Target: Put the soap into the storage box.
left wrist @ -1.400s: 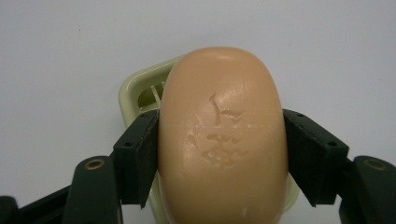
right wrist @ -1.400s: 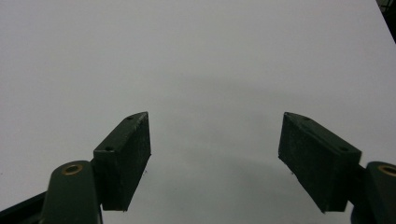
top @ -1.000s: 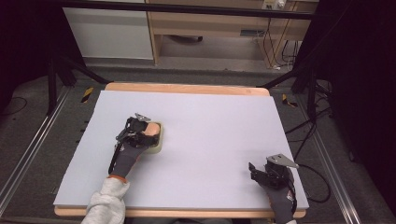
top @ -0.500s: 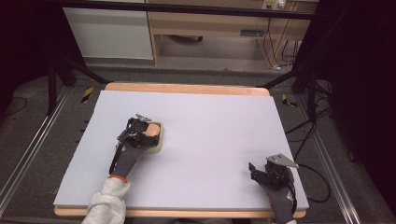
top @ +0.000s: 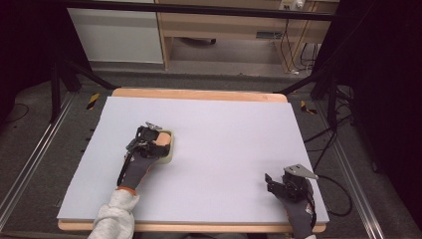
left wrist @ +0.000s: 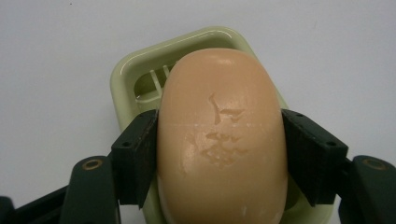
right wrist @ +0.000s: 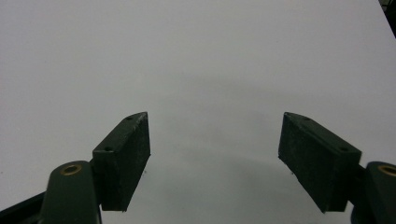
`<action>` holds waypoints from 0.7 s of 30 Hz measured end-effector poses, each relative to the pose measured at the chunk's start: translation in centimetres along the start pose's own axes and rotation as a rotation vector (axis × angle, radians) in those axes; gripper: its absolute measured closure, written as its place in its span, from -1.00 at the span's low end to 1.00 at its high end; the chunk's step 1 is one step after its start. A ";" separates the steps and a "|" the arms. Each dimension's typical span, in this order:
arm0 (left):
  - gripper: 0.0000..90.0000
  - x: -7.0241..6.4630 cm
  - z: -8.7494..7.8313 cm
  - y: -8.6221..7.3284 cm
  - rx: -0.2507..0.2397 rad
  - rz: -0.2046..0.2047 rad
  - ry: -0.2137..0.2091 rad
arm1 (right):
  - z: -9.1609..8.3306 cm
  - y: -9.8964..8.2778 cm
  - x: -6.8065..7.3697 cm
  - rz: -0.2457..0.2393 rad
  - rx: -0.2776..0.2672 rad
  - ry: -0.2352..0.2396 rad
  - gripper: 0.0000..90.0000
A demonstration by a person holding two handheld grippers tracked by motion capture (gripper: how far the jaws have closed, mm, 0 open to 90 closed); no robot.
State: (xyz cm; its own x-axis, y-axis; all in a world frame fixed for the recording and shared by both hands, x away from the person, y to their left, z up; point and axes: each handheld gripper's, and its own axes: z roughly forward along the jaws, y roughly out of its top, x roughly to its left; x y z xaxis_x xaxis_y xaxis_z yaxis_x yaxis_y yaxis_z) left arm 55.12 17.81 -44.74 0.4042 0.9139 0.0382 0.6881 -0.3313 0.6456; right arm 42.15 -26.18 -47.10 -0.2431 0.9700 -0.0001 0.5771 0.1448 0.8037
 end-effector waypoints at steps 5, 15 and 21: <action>-0.31 0.0 -0.1 0.0 0.001 -0.001 -0.002 | 0.0 0.0 0.0 0.000 0.000 0.000 -0.44; -0.31 0.3 -1.4 0.3 -0.040 -0.007 -0.019 | 0.0 0.0 0.0 0.000 0.001 -0.001 -0.44; -0.32 0.1 -2.5 0.3 -0.072 0.005 -0.027 | -0.1 0.0 -0.1 0.002 0.001 -0.003 -0.44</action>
State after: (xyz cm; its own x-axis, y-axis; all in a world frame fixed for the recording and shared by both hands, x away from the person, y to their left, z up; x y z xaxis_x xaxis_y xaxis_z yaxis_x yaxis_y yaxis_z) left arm 53.88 18.42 -42.57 0.4237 0.9055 0.0217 0.6412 -0.3168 0.6989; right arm 42.09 -26.26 -47.07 -0.2392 0.9710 -0.0003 0.5785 0.1428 0.8031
